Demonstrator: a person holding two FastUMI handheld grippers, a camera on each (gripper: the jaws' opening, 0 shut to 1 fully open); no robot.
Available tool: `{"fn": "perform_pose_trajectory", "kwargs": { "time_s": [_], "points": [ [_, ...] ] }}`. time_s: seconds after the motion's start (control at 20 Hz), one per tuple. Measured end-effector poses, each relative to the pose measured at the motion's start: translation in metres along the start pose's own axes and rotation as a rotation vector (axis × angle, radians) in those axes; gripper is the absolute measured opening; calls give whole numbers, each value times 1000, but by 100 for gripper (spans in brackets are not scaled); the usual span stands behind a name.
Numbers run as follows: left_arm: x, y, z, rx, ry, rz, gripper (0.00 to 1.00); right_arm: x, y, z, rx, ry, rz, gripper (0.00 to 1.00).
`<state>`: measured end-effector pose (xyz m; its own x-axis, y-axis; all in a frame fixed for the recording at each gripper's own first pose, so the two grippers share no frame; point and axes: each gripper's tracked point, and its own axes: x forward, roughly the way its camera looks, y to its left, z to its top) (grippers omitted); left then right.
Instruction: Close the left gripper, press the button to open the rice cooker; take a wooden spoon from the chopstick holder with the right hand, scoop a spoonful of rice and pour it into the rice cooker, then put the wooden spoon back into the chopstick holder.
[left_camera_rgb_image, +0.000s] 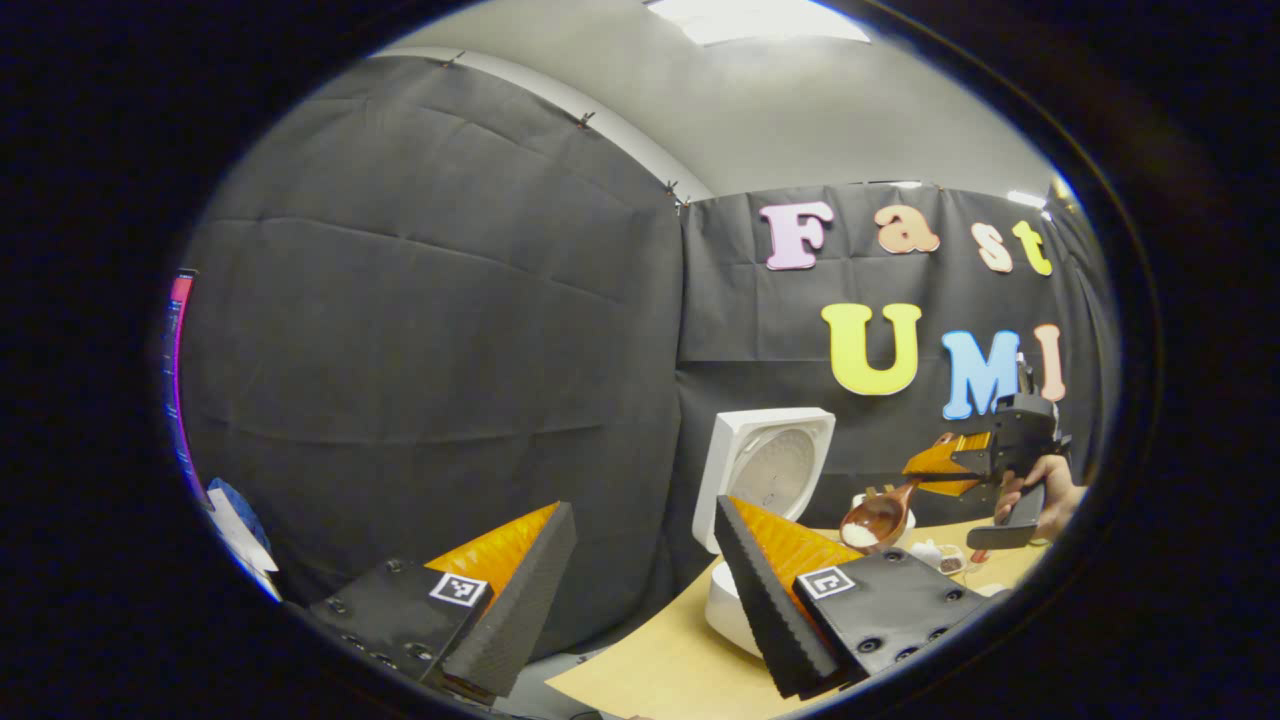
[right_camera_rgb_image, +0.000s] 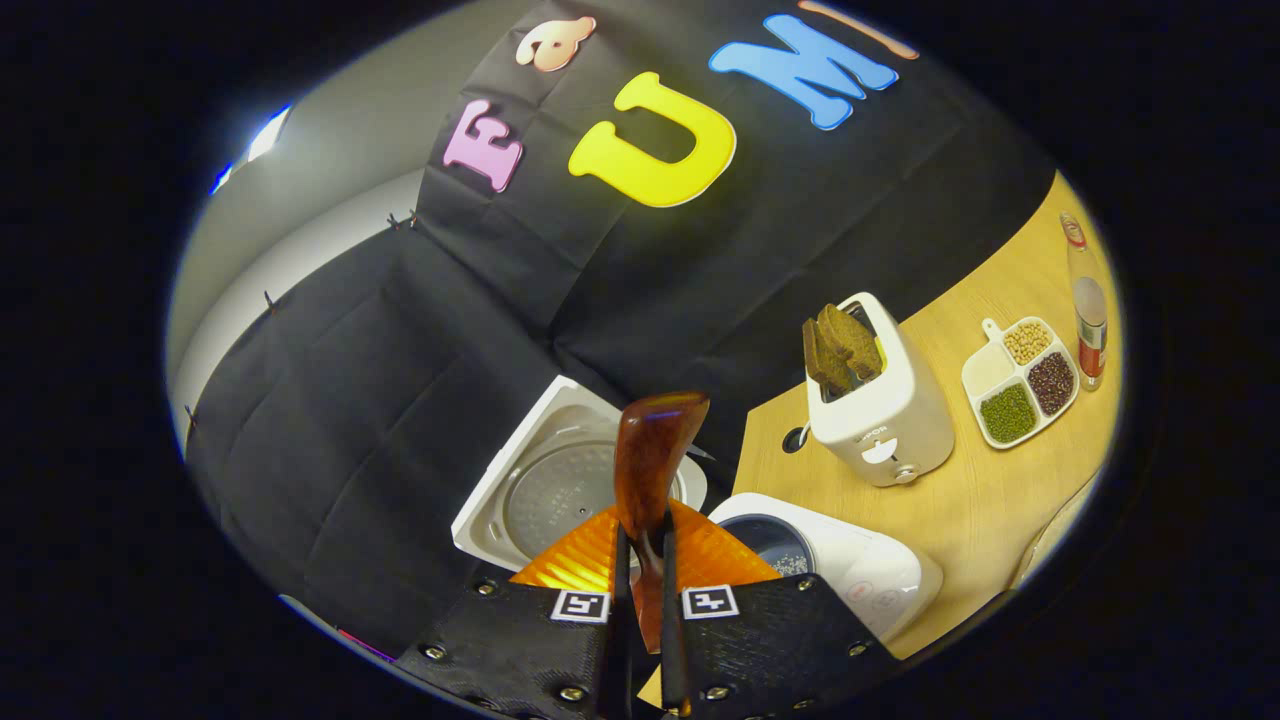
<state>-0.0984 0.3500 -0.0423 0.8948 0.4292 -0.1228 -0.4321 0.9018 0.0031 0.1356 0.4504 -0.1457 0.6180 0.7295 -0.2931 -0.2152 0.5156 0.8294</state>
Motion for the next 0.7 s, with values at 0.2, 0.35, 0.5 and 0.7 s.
{"fn": "perform_pose_trajectory", "kwargs": {
  "time_s": [0.2,0.35,0.5,0.7],
  "points": [
    [-4,22,-6,-2,26,46,97,26,-8,-30,-156,29,-47,12],
    [-4,31,-9,-2,44,69,97,36,-14,-46,-277,62,-74,12],
    [-7,34,-11,-8,52,81,97,37,-18,-55,-456,82,-102,12],
    [-7,34,-14,-10,58,87,97,38,-13,-59,-744,94,-121,12]
  ]
}}
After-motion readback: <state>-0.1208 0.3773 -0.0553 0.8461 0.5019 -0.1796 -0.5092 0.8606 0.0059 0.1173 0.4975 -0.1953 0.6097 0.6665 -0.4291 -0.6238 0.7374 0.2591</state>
